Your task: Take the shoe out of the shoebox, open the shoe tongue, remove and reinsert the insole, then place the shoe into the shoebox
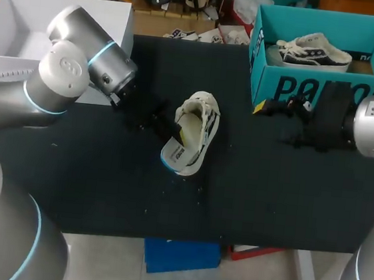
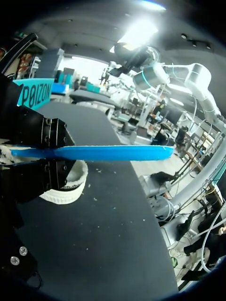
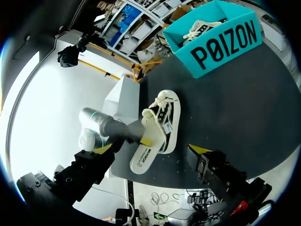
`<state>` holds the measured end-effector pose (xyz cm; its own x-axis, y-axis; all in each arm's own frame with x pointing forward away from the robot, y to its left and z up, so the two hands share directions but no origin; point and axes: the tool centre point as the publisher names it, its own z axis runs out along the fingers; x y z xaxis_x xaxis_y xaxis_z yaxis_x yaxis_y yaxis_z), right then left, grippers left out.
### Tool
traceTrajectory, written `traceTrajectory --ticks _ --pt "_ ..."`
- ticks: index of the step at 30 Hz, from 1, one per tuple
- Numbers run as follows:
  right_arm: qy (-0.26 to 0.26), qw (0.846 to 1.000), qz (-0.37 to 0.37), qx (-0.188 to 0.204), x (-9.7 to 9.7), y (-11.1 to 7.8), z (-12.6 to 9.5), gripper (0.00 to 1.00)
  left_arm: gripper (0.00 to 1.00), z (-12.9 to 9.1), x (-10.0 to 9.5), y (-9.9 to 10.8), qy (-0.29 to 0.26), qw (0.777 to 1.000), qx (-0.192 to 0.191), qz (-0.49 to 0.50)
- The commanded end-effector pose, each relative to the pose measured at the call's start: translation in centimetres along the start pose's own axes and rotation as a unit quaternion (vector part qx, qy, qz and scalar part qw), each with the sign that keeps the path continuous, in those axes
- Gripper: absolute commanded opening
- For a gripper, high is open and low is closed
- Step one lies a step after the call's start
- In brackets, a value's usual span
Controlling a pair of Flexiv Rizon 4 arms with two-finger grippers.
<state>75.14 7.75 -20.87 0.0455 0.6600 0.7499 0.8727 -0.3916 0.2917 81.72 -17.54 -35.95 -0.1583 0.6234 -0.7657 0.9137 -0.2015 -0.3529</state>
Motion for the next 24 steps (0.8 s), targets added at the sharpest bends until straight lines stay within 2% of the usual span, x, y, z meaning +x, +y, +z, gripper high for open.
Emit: traceTrajectory --ticks 1,15,24 --pt "0.000 1.000 0.000 0.000 0.0 0.0 0.0 1.00 0.00 0.4 0.1 0.8 -0.005 1.000 -0.002 -0.002" --pt "0.000 1.000 0.000 0.000 0.0 0.0 0.0 1.00 0.00 0.5 -0.3 3.4 -0.006 1.000 -0.011 -0.006" --pt "0.000 1.000 0.000 0.000 0.0 0.0 0.0 1.00 0.00 0.5 -0.7 3.7 -0.003 1.000 -0.016 -0.003"
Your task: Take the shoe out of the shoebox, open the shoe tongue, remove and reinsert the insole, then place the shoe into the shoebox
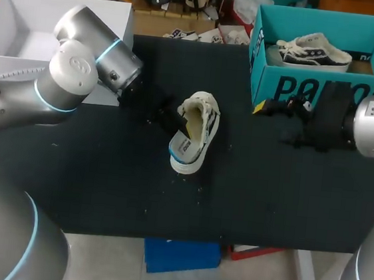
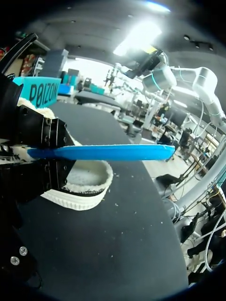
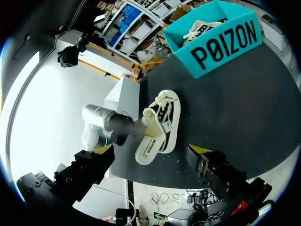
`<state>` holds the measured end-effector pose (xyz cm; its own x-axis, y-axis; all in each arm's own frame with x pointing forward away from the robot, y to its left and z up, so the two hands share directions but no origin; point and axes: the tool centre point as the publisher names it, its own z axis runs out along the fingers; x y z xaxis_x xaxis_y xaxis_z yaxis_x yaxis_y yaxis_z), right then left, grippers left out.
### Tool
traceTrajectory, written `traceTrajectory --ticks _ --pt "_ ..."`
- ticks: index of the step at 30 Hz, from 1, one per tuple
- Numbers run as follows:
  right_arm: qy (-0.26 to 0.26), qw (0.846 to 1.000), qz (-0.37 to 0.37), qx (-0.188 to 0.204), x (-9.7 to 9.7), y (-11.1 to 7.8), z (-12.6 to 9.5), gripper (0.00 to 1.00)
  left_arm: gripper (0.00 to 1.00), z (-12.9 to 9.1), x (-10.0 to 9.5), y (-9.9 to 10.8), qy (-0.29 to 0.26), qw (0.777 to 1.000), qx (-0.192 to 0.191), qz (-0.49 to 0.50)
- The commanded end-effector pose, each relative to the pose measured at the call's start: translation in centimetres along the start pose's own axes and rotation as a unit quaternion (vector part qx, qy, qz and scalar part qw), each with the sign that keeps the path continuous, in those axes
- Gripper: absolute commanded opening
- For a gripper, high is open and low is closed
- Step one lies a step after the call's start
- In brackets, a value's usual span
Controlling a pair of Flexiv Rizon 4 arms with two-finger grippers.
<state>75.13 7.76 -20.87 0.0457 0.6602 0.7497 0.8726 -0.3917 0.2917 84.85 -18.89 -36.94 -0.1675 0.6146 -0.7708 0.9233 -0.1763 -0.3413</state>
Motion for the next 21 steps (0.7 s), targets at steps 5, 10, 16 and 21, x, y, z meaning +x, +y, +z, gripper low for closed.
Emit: traceTrajectory --ticks 5,10,16,21 --pt "0.000 1.000 0.000 0.000 0.0 0.0 0.0 1.00 0.39 -0.3 0.0 -0.5 0.004 1.000 -0.005 0.000" --pt "0.000 1.000 0.000 0.000 0.0 0.0 0.0 1.00 0.47 -0.6 -0.1 -1.7 0.000 1.000 -0.004 0.004" --pt "0.000 1.000 0.000 0.000 0.0 0.0 0.0 1.00 0.44 -0.7 -0.5 -3.1 -0.002 1.000 0.003 0.014" --pt "0.000 1.000 0.000 0.000 0.0 0.0 0.0 1.00 0.36 -0.5 -0.6 -4.2 0.009 1.000 0.017 0.021"
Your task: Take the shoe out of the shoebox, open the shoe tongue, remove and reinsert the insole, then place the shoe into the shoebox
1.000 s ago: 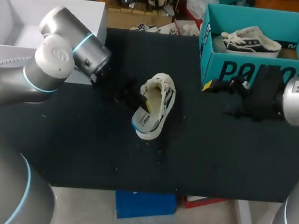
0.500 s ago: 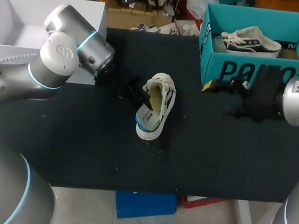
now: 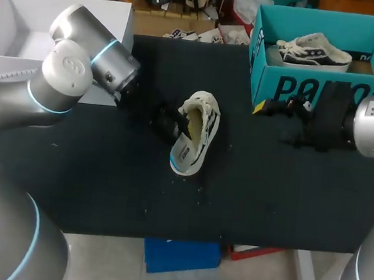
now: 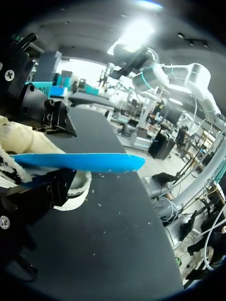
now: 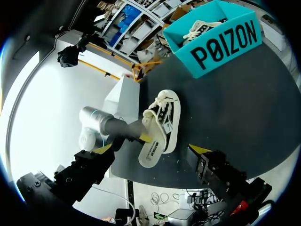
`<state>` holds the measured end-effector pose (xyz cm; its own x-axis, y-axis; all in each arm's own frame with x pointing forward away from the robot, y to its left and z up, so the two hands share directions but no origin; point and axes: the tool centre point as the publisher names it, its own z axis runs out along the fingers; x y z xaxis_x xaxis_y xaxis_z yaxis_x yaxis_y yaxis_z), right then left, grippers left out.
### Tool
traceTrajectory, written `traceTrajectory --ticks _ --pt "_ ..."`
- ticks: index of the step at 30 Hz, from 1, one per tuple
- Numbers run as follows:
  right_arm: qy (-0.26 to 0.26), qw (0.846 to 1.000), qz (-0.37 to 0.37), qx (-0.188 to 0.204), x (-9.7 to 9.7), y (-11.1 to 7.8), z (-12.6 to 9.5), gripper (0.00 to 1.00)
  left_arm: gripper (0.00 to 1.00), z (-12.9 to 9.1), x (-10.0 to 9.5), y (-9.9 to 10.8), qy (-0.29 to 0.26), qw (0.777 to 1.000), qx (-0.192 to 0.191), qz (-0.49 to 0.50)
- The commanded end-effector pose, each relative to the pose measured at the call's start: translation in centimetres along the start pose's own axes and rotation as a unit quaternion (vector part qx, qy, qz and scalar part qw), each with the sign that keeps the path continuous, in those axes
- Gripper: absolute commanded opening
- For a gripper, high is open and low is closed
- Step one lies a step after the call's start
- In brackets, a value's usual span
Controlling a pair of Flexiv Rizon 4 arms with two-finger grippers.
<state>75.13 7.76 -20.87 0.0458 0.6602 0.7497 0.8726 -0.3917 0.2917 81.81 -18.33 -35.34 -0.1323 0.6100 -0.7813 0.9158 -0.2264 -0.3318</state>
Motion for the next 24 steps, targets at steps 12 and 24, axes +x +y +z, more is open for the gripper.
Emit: traceTrajectory --ticks 12,24 --pt "0.000 1.000 0.000 0.000 0.0 0.0 -0.1 1.00 0.00 -0.3 0.5 -2.6 0.033 0.999 0.031 0.007" --pt "0.000 1.000 0.000 0.000 0.0 0.0 -0.1 1.00 0.00 -0.2 0.7 -2.7 0.020 0.999 0.032 0.005"
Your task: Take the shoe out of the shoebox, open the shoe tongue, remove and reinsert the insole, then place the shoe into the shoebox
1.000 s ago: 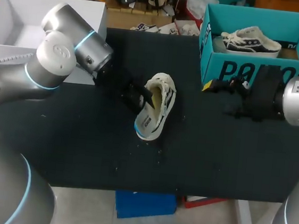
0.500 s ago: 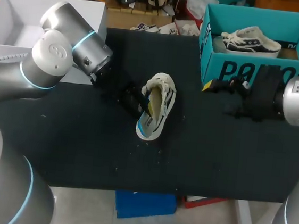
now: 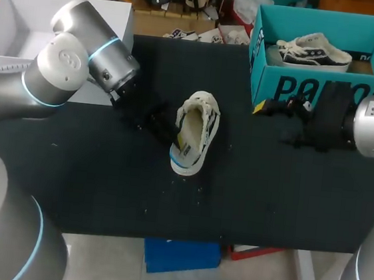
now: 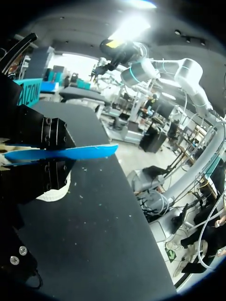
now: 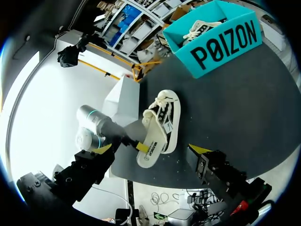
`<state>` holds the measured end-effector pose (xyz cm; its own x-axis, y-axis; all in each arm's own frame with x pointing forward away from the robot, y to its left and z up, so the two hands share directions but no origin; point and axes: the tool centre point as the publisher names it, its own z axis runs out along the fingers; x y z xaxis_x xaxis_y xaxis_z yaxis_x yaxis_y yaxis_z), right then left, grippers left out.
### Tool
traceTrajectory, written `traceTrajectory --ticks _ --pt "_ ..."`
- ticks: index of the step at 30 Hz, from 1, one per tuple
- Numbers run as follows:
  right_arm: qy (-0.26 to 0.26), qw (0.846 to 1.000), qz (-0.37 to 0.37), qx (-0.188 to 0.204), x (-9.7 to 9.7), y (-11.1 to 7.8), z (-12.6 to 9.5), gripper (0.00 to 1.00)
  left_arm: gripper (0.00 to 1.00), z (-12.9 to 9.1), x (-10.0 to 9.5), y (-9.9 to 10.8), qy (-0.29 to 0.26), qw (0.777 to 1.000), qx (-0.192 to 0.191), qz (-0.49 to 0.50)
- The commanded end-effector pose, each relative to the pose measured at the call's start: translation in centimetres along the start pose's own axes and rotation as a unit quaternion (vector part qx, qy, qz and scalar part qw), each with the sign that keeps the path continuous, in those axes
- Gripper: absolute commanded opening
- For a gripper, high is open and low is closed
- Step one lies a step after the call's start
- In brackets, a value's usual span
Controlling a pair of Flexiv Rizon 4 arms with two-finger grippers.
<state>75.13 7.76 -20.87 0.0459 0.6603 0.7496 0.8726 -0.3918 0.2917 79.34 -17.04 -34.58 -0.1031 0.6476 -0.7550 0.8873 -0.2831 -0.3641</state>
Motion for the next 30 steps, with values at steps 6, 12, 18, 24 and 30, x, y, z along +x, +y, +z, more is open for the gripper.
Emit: traceTrajectory --ticks 6,12,18,24,30 --pt "0.000 1.000 0.000 0.000 0.0 0.0 0.0 1.00 0.00 0.4 0.2 0.8 -0.018 1.000 -0.016 -0.004" --pt "0.000 1.000 0.000 0.000 0.0 0.0 0.0 1.00 0.00 0.3 0.0 1.6 -0.027 0.999 -0.029 -0.003" --pt "0.000 1.000 0.000 0.000 0.0 0.0 0.0 1.00 0.00 0.1 -0.1 2.5 -0.030 0.999 -0.038 -0.003" --pt "0.000 1.000 0.000 0.000 0.0 0.0 0.0 1.00 0.00 0.1 0.0 3.2 -0.032 0.999 -0.044 -0.005" --pt "0.000 1.000 0.000 0.000 0.0 0.0 0.0 1.00 0.00 0.2 0.4 3.8 -0.038 0.998 -0.051 -0.012"
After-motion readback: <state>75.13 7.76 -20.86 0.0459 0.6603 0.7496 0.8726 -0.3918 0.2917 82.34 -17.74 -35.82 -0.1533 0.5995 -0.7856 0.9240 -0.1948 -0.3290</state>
